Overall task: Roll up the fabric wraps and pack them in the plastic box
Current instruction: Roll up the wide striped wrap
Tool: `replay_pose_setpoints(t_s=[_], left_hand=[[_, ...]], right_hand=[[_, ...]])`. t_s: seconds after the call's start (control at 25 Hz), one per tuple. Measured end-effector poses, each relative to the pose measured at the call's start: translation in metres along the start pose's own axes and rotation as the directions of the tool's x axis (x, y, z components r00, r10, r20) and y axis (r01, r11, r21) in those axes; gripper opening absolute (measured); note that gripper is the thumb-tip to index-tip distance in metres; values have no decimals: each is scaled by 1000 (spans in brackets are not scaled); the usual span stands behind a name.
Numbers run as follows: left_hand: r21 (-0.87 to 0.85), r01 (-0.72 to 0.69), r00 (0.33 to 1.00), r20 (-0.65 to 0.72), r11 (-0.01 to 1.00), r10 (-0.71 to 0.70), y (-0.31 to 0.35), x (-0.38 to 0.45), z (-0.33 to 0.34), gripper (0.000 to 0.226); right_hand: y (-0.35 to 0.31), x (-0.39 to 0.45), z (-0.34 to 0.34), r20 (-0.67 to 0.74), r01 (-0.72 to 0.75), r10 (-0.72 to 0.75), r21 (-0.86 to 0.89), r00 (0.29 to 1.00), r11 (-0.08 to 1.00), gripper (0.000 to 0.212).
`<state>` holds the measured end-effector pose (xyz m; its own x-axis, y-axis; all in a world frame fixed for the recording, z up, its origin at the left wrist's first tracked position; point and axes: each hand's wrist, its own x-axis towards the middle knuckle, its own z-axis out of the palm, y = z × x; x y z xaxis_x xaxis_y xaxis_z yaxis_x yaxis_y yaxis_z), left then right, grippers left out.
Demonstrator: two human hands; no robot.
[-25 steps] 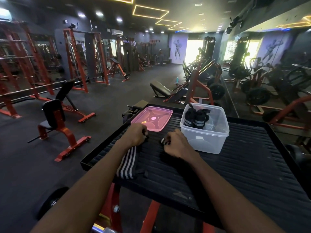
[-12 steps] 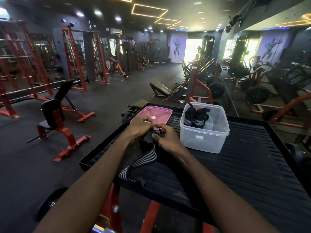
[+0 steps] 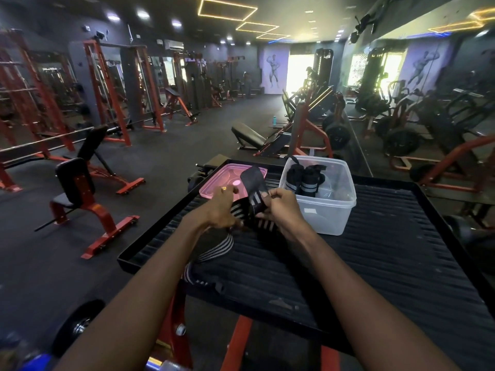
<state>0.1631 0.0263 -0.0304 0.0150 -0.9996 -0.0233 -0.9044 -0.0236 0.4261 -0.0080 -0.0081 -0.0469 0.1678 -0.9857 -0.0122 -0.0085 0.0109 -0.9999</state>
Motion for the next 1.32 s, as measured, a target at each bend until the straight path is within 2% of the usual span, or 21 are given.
replay_pose_setpoints(t_s=[0.08, 0.16, 0.2, 0.24, 0.36, 0.4, 0.48, 0.56, 0.64, 0.72, 0.8, 0.88, 0.92, 1.0, 1.12, 1.24, 1.32], left_hand=[[-49, 53, 998, 43, 997, -51, -3, 2, -13, 67], [-83, 104, 985, 145, 991, -92, -10, 1, -26, 24], [-113, 109, 983, 162, 988, -90, -11, -1, -31, 13], [-144, 96, 986, 152, 985, -74, -11, -2, -34, 18], [-222, 61, 988, 151, 973, -28, 1, -4, -30, 13], [-156, 40, 979, 203, 987, -8, 6, -3, -26, 24], [124, 3, 951, 308, 992, -41, 13, -6, -15, 48], [259, -8, 941, 330, 966, -80, 10, -4, -3, 45], [258, -20, 935, 347, 966, -73, 11, -5, 4, 28], [222, -79, 933, 360, 972, -6, 16, -6, 3, 21], [97, -150, 927, 359, 984, 106, 27, -7, -3, 16], [-1, -239, 916, 332, 971, 225, 42, -9, -9, 15], [-32, -281, 910, 310, 959, 276, 48, -9, -12, 17], [-94, -318, 904, 269, 943, 332, 52, -9, -17, 16], [-219, -289, 901, 265, 932, 342, 45, -8, -17, 2], [-310, -171, 906, 323, 935, 273, 35, -12, -13, 20], [-342, -135, 904, 342, 930, 257, 28, -15, -11, 13]], right_hand=[[-10, -7, -10, 104, -61, 40, 200, 994, 978, 20], [-14, -13, -27, 163, -137, 87, 325, 983, 936, 18], [-13, -14, -37, 189, -175, 113, 354, 975, 919, 12], [-14, -17, -47, 232, -209, 130, 357, 964, 910, 4], [-13, -28, -64, 341, -228, 146, 216, 929, 949, 15], [-12, -30, -65, 341, -185, 121, 162, 932, 969, 9], [-10, -34, -66, 324, -67, 40, 74, 945, 995, 3], [-4, -34, -69, 357, 38, -19, -45, 934, 998, 8], [0, -35, -77, 400, 99, 0, -226, 916, 969, 16], [-2, -38, -80, 401, 82, 96, -403, 911, 911, 23], [-5, -41, -75, 406, 102, 158, -550, 900, 829, 28], [-7, -42, -66, 449, 200, 146, -635, 881, 747, 39], [-9, -43, -63, 481, 243, 131, -637, 867, 732, 39], [-14, -42, -63, 494, 254, 90, -585, 865, 770, 25], [-17, -42, -74, 480, 146, 89, -431, 873, 890, 11], [-16, -46, -84, 504, 86, 83, -302, 860, 949, 18], [-15, -50, -90, 521, 22, 88, -200, 849, 980, 23]])
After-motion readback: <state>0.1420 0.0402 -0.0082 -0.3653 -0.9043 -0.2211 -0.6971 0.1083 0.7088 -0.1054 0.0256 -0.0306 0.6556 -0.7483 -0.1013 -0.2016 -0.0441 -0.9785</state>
